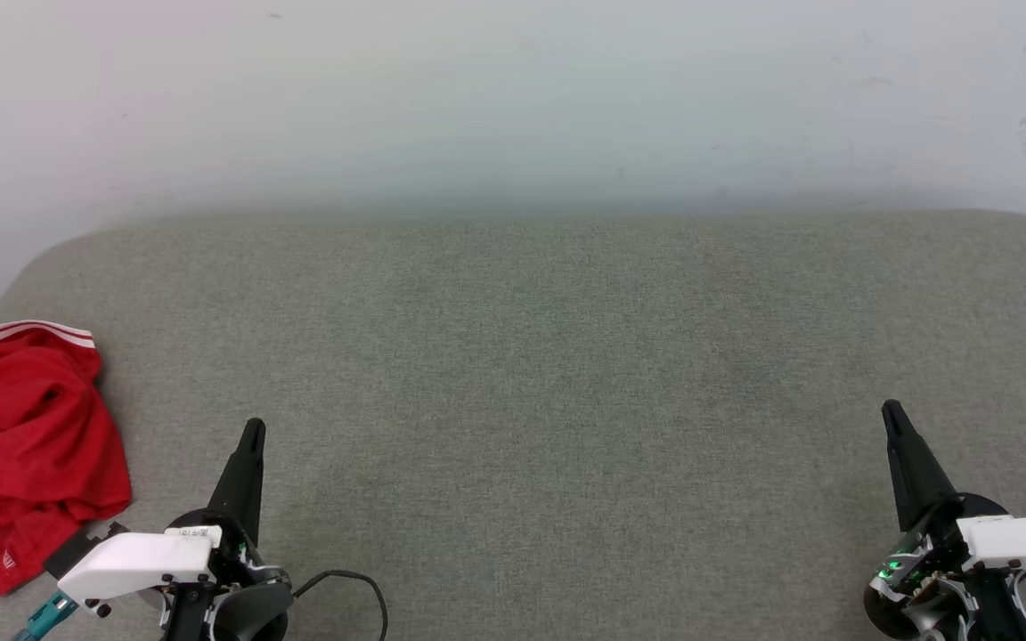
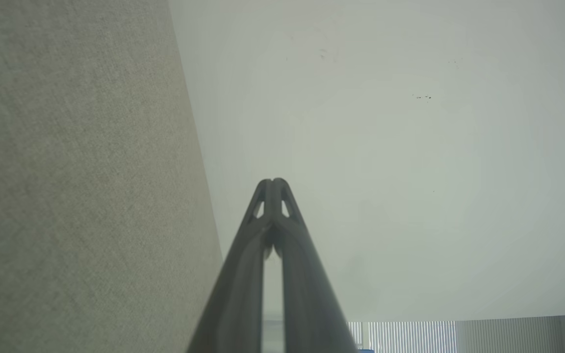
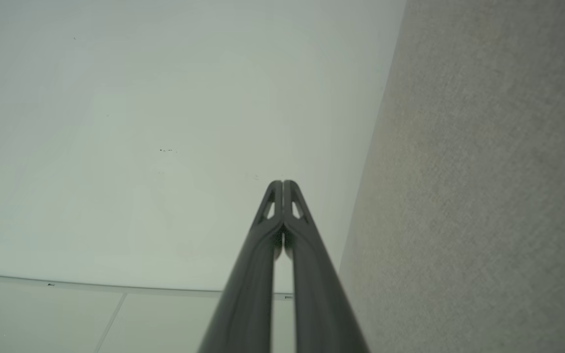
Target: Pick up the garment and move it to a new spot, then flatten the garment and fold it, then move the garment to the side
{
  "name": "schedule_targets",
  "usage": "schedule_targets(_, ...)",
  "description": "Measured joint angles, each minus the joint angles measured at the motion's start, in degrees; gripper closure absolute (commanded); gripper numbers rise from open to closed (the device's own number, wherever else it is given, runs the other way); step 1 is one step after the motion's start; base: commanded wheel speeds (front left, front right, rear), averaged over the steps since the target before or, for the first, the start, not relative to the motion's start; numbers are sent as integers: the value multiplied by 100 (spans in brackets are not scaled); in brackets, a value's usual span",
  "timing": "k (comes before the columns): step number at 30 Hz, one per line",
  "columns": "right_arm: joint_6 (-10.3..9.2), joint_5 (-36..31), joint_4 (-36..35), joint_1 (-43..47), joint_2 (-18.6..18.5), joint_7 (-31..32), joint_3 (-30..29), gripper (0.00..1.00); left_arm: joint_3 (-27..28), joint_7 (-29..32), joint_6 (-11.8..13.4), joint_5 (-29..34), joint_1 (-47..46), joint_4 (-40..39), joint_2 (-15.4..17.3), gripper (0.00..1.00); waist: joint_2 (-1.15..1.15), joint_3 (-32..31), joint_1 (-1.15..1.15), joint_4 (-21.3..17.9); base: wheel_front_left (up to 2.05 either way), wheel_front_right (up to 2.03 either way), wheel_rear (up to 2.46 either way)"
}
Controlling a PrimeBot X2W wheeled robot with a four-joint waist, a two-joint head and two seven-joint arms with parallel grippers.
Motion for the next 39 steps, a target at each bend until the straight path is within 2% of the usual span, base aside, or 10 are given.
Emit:
schedule_targets(25, 0, 0, 0, 0, 0, -1, -1, 100, -1, 0, 0, 0, 0, 0, 0, 100, 0, 0, 0, 0, 0, 0, 0)
schedule_targets(26, 0, 2, 22, 14, 0, -1, 0, 0, -5, -3, 2, 0, 10, 26, -1, 0, 0, 0, 0, 0, 0, 0, 0)
schedule_targets(30, -1, 2, 147, 187, 11, -36, 16, 0, -55, -21, 8, 0, 166, 171, -18, 0, 0, 1, 0, 0, 0, 0, 0)
schedule_targets(39, -1, -96, -85, 214, 15, -278, 203, 0, -339, -269, 8, 85, 170, 24, -16, 0, 0, 3, 0, 1, 0, 0, 0)
